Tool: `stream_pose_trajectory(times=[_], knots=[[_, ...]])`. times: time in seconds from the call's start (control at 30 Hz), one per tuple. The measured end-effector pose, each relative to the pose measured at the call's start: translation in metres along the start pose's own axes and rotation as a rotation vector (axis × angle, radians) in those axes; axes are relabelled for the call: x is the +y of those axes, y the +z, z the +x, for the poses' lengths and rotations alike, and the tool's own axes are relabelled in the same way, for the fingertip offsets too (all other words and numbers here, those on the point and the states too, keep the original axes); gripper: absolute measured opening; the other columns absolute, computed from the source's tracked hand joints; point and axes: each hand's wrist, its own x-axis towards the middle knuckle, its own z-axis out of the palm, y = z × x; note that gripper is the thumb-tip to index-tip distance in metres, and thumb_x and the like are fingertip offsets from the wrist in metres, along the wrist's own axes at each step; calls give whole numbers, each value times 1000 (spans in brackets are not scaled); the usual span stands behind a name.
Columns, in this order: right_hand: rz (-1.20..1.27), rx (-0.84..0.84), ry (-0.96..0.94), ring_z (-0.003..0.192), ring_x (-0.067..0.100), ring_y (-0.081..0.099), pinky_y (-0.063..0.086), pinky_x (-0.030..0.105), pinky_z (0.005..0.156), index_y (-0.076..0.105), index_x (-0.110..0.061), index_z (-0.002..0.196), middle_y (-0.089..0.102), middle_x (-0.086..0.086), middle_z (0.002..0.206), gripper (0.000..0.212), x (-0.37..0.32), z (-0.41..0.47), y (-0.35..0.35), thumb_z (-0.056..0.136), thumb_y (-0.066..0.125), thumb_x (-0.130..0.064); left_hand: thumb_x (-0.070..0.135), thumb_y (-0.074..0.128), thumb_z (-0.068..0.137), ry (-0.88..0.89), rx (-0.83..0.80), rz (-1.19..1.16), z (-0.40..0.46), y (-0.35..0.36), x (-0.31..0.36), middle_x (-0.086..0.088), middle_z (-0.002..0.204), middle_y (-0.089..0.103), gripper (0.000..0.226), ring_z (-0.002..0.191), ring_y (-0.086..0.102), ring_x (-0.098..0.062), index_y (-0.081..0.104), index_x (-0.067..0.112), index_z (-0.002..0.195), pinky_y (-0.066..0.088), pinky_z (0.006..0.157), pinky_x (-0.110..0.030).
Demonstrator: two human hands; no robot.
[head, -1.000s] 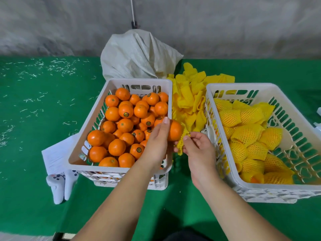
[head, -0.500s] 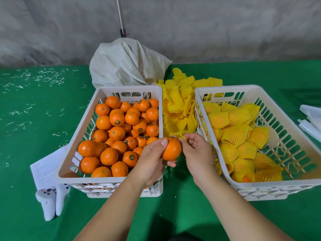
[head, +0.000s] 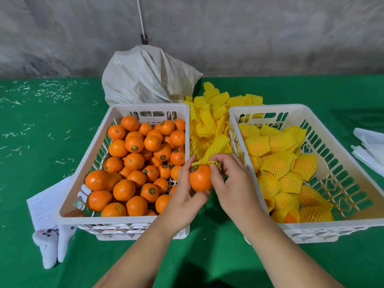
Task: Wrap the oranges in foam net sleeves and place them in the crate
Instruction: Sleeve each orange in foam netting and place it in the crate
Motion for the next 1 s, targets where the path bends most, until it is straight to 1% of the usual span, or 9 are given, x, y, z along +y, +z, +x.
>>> stream_pose_trajectory(times=[0.13, 0.27, 0.33, 0.47, 0.6, 0.67, 0.77, 0.87, 1.0], knots=[[-166, -192, -157, 83, 1, 39, 36, 21, 70, 68, -19, 111, 51, -16, 97, 14, -6, 9, -11, 97, 65, -19, 21, 80, 94, 44, 172, -47, 5, 7, 2, 1, 126, 71, 61, 116, 69, -23, 45, 32, 142, 57, 100, -48], [-127, -239, -140, 89, -2, 41, 37, 13, 73, 62, -26, 118, 42, -22, 95, 22, -8, 12, -9, 97, 66, -26, 29, 86, 85, 15, 304, -109, 7, 11, 8, 5, 102, 74, 51, 92, 69, -14, 48, 40, 118, 58, 80, -36], [-39, -241, -62, 101, -8, 46, 41, 14, 79, 58, -28, 131, 43, -21, 107, 35, -6, 11, -7, 98, 63, -36, 36, 85, 85, -5, 326, -202, 8, 12, 11, 3, 112, 75, 47, 101, 73, -18, 50, 48, 115, 59, 84, -36], [109, -272, -37, 121, -3, 50, 49, 20, 91, 59, -33, 139, 47, -21, 127, 46, -9, 12, -9, 98, 54, -52, 38, 89, 83, 21, 259, -417, 7, 14, 28, -11, 137, 68, 65, 126, 66, -33, 51, 45, 136, 58, 97, -41], [308, -177, -46, 123, 14, 57, 55, 39, 96, 64, -32, 137, 51, -15, 129, 42, -28, 25, -26, 97, 60, -43, 16, 76, 82, 72, 126, -484, 9, 13, 65, -7, 135, 68, 82, 121, 67, -23, 40, 37, 153, 58, 89, -33], [387, -86, -110, 118, 18, 61, 55, 37, 95, 68, -30, 132, 56, -16, 124, 36, -45, 39, -40, 97, 64, -37, 15, 74, 85, 146, 99, -404, 13, 12, 96, -8, 134, 67, 81, 118, 68, -23, 38, 32, 155, 59, 87, -34], [369, 110, -263, 108, 15, 66, 55, 24, 86, 72, -23, 121, 65, -10, 112, 23, -78, 65, -67, 100, 63, -24, 25, 79, 87, 291, 131, -253, 19, 9, 151, -7, 133, 67, 72, 112, 72, -26, 47, 31, 151, 62, 82, -37], [315, 249, -403, 101, 15, 68, 57, 28, 81, 70, -24, 115, 66, -13, 107, 18, -108, 84, -89, 103, 59, -16, 39, 87, 83, 458, 192, -79, 22, 5, 197, -1, 124, 71, 69, 97, 74, -19, 55, 35, 145, 62, 77, -33], [261, 354, -555, 96, 9, 63, 49, 22, 81, 64, -25, 112, 61, -10, 101, 13, -132, 87, -109, 106, 53, -21, 62, 84, 79, 600, 307, 90, 22, 6, 226, -5, 125, 72, 71, 108, 72, -24, 61, 30, 138, 58, 86, -29]])
